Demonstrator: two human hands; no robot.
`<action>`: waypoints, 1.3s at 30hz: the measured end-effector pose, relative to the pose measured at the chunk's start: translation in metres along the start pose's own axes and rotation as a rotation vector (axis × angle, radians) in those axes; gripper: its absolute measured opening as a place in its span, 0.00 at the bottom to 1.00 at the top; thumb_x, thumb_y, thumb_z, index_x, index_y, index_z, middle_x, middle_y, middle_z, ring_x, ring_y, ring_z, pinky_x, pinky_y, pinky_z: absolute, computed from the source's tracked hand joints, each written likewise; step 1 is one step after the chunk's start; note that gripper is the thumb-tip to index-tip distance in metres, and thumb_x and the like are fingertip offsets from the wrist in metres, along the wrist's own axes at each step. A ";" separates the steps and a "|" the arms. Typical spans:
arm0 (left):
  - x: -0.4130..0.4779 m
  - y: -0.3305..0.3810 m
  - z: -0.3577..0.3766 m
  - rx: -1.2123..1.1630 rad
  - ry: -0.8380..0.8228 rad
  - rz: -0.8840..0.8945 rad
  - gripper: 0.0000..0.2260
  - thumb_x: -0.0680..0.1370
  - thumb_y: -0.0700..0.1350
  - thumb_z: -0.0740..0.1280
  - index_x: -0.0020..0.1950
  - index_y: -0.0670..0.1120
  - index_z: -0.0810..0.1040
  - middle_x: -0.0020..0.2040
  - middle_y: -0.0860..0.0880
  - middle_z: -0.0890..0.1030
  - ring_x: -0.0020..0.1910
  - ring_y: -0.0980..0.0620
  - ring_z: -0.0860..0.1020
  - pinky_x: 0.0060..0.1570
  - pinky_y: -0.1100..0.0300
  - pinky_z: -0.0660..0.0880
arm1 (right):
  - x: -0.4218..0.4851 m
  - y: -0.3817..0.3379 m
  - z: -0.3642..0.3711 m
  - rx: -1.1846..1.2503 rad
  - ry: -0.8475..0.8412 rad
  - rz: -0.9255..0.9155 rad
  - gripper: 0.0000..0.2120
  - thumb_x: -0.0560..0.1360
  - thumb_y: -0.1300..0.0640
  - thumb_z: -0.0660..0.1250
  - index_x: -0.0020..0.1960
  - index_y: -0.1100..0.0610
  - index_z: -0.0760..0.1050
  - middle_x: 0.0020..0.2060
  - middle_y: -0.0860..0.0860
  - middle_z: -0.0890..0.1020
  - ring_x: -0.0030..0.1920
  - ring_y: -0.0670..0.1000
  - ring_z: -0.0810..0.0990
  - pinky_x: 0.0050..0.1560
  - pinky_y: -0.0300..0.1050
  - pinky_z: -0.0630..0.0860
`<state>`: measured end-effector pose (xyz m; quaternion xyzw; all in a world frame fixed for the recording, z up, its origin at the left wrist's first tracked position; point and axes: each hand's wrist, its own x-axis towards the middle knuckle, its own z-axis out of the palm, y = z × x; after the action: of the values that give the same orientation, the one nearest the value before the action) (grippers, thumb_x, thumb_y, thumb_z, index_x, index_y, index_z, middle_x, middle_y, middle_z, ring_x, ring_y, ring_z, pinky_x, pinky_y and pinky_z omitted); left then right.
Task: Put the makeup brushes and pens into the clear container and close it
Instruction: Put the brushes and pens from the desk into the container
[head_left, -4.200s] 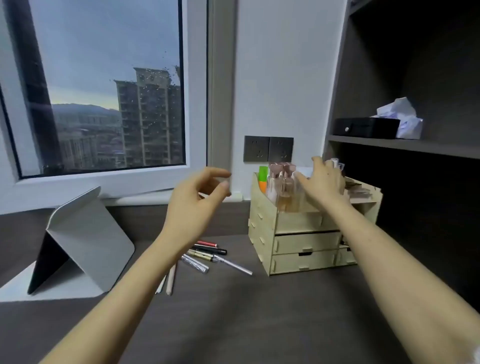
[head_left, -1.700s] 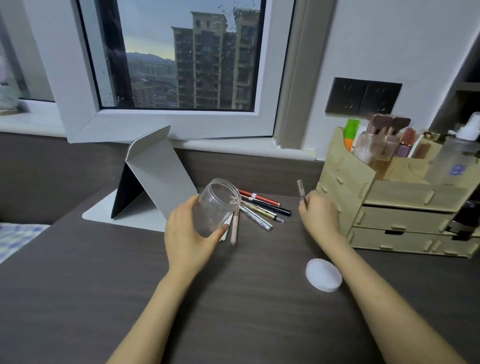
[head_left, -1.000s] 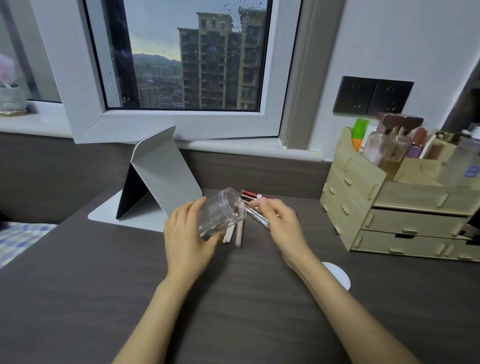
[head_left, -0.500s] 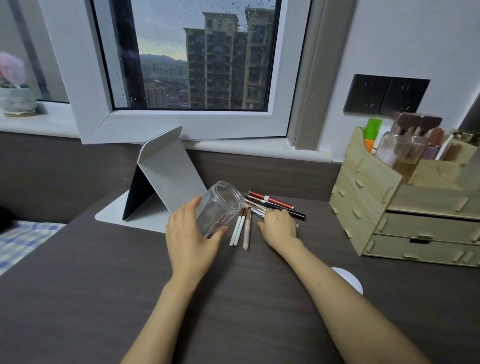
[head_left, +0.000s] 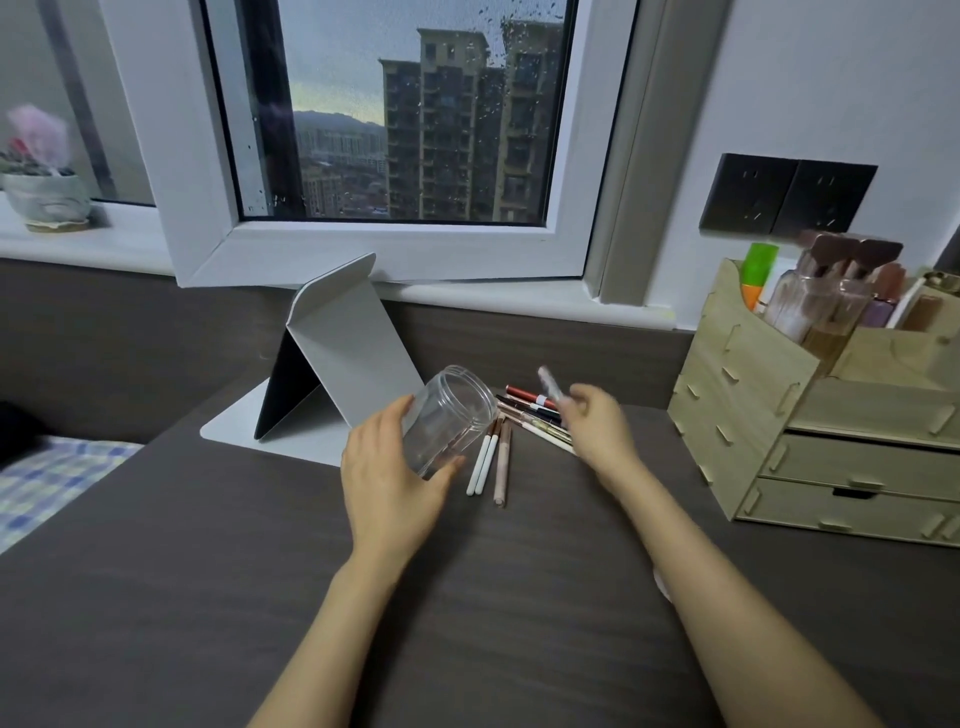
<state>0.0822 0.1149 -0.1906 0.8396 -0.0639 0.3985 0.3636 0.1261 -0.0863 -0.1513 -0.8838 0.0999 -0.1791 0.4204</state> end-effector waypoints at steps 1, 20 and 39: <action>0.000 0.001 0.000 -0.002 -0.002 0.001 0.32 0.61 0.47 0.79 0.62 0.44 0.71 0.55 0.45 0.78 0.54 0.43 0.73 0.53 0.50 0.69 | -0.008 -0.011 -0.012 0.329 -0.013 0.049 0.14 0.79 0.61 0.58 0.62 0.66 0.73 0.52 0.63 0.81 0.51 0.60 0.80 0.48 0.50 0.77; -0.004 0.008 -0.001 -0.012 -0.057 0.129 0.29 0.61 0.48 0.71 0.61 0.43 0.72 0.54 0.45 0.79 0.53 0.46 0.73 0.54 0.56 0.66 | -0.084 -0.018 0.007 -0.108 0.169 -0.587 0.28 0.74 0.38 0.54 0.40 0.59 0.81 0.51 0.48 0.80 0.55 0.48 0.72 0.58 0.42 0.63; 0.001 -0.005 0.003 0.011 0.008 0.022 0.33 0.59 0.45 0.80 0.61 0.44 0.72 0.53 0.45 0.78 0.52 0.43 0.73 0.52 0.50 0.68 | 0.084 0.023 0.032 -0.883 -0.109 -0.181 0.13 0.77 0.64 0.58 0.57 0.59 0.78 0.57 0.57 0.81 0.61 0.59 0.75 0.59 0.49 0.70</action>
<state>0.0861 0.1167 -0.1937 0.8392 -0.0693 0.4062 0.3550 0.2152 -0.1054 -0.1690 -0.9918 0.0669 -0.1084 -0.0096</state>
